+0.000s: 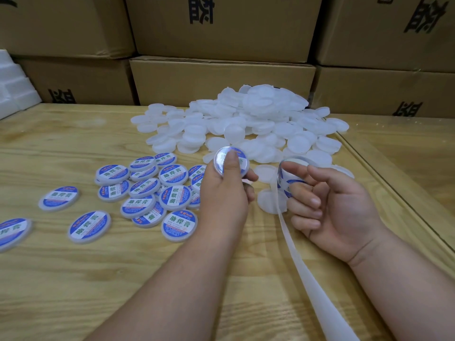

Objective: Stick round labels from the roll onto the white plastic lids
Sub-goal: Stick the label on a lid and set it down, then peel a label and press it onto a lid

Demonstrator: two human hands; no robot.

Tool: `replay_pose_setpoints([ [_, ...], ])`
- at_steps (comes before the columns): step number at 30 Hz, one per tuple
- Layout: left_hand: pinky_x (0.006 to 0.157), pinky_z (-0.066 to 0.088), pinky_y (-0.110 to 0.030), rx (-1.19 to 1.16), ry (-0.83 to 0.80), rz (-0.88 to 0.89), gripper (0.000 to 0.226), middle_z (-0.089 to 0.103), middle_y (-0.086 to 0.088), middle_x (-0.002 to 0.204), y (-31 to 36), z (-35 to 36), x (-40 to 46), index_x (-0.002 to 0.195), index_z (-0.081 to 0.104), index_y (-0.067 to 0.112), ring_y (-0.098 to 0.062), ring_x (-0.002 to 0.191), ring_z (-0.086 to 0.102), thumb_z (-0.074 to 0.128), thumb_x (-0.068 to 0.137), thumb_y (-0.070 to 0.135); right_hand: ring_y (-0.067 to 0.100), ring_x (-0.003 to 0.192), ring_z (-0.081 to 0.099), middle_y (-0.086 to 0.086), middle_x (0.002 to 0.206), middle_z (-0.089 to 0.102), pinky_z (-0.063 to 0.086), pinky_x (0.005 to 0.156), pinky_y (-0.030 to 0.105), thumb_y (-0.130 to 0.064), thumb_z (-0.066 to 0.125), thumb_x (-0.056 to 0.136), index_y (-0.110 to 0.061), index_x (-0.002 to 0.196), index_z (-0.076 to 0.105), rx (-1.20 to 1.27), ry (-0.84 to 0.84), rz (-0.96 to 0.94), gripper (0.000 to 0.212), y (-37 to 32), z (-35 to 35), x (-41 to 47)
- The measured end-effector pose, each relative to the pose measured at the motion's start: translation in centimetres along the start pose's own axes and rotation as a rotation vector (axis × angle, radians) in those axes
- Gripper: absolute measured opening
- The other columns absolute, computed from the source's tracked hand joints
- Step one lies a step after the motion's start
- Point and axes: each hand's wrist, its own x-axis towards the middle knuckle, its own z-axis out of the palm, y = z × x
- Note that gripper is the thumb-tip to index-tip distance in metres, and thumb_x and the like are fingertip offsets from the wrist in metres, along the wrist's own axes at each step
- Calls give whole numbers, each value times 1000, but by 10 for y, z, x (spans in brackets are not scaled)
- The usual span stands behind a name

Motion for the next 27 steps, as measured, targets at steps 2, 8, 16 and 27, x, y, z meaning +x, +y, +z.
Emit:
replay_pose_setpoints([
  [2, 46, 44, -23, -73, 56, -62, 20, 69, 11, 68, -1, -1, 4, 96, 59, 15, -7, 48, 52, 49, 105, 31, 10, 43, 23, -3, 55, 29, 16, 39, 21, -30, 60, 79, -15, 104, 73, 2, 34, -24, 33, -1, 0, 0],
  [8, 50, 49, -23, -396, 200, -237, 12, 72, 0, 89, -1, -7, 14, 94, 64, 13, -7, 56, 61, 56, 98, 4, 10, 43, 23, -3, 55, 29, 17, 39, 21, -30, 60, 78, -14, 105, 71, -5, 64, -27, 33, 0, 2, 0],
  [16, 48, 49, -22, -650, 217, -290, 24, 76, 1, 84, 1, -10, 20, 117, 58, 17, -10, 52, 62, 43, 108, 34, 12, 44, 23, -1, 54, 31, 22, 37, 23, -27, 63, 79, -13, 99, 71, -146, 138, -69, 26, 7, 7, 1],
  [27, 55, 47, -22, -207, 50, -85, 18, 72, 5, 75, -2, -3, 6, 107, 64, 27, -9, 58, 59, 51, 100, 17, 2, 43, 36, -11, 53, 45, 33, 43, 11, -13, 68, 94, -26, 75, 72, -676, 340, -454, 23, 26, 8, 3],
])
